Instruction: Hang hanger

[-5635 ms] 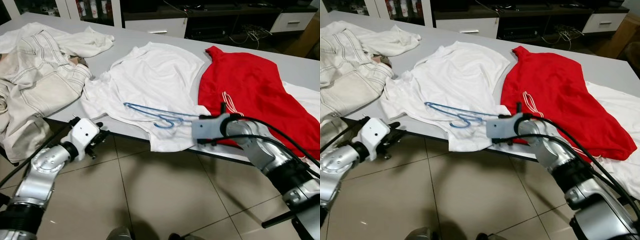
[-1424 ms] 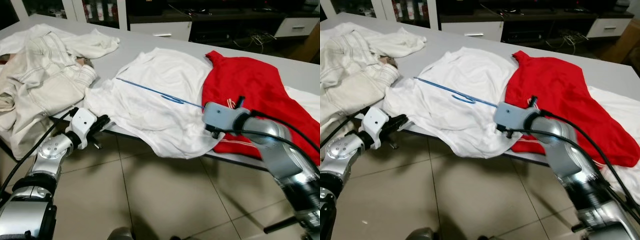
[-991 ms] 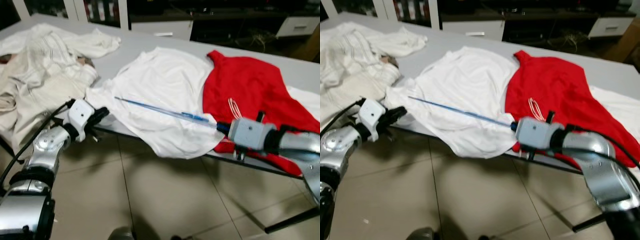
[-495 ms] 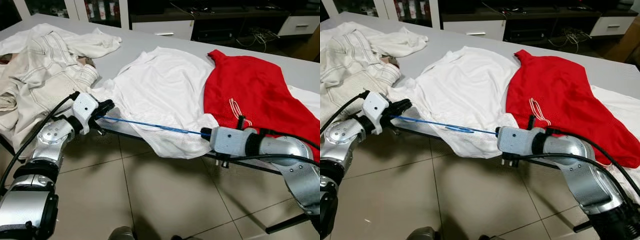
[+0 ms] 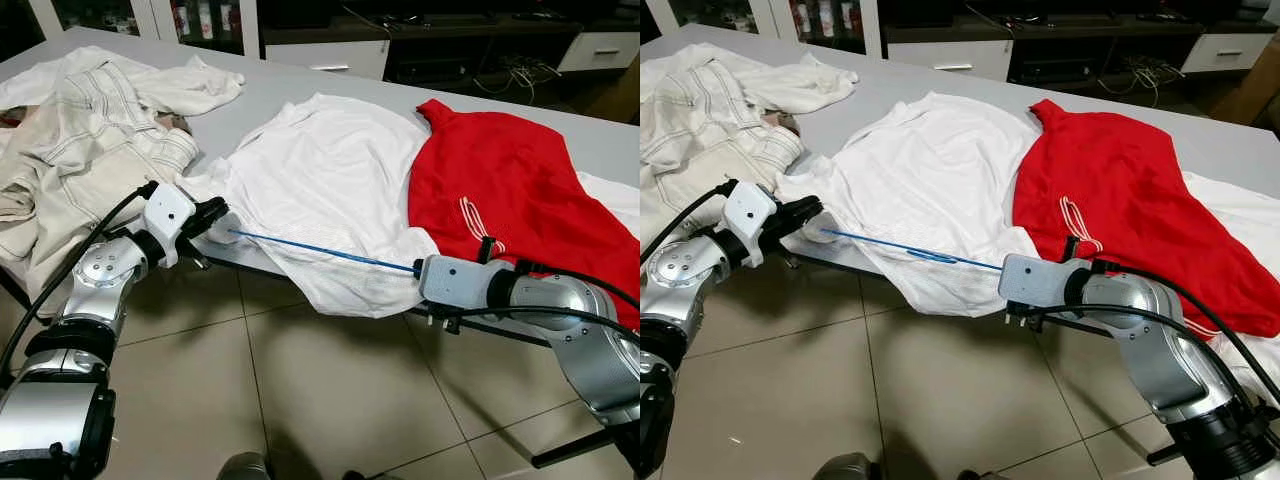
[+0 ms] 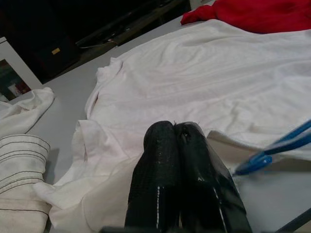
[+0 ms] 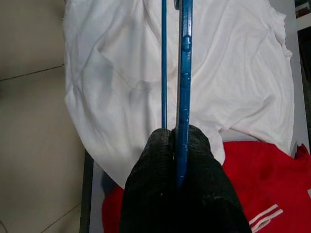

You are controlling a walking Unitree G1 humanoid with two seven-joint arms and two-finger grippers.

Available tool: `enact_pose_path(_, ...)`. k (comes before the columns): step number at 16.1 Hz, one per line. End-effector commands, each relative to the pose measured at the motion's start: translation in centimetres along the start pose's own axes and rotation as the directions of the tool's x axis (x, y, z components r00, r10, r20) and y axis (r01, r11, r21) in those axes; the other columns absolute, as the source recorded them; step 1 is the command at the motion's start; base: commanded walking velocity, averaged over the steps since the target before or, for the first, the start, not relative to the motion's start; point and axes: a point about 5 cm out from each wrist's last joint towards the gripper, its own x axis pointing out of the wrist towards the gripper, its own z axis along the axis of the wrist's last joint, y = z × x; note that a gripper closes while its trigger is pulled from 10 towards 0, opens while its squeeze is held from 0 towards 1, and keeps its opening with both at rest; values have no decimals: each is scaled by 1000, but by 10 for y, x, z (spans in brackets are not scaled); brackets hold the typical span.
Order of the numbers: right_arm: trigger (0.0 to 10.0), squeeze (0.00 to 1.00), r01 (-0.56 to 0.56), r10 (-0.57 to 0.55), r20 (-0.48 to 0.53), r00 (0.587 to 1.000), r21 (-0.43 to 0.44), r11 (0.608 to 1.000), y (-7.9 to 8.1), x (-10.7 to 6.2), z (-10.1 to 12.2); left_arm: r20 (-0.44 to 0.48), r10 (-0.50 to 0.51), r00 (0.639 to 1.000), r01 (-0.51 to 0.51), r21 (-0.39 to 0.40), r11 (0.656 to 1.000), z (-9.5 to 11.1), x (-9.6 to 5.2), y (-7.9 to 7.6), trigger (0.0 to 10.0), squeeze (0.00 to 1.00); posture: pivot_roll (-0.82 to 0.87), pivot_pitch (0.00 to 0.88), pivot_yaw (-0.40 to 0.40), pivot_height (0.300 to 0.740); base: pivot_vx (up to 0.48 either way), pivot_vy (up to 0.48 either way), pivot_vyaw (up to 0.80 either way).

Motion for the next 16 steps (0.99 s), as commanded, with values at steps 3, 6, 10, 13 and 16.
enact_pose_path(3,10000,0,23,-23,-48,999,10,1000,-3,-5,-10,15,-5,1000,5,23,1000,4,0,3,0,0,65,41,-20,740,0,0,0)
enact_pose_path(6,10000,0,28,-27,-35,999,19,999,-3,1,-6,18,-8,1000,8,26,1000,6,1,2,0,0,63,40,-18,740,0,0,0)
enact_pose_path(10,10000,0,54,-52,-57,997,39,998,-5,2,-11,21,-12,1000,11,31,999,7,1,3,0,0,71,40,-14,740,0,0,0)
enact_pose_path(13,10000,0,66,-64,-57,996,45,997,-5,6,-10,21,-13,1000,12,36,999,7,0,3,0,0,73,39,-13,740,0,0,0)
enact_pose_path(16,10000,0,68,-66,-35,997,53,996,-3,15,-2,30,-18,999,17,39,999,9,2,2,0,0,76,38,-13,740,0,0,0)
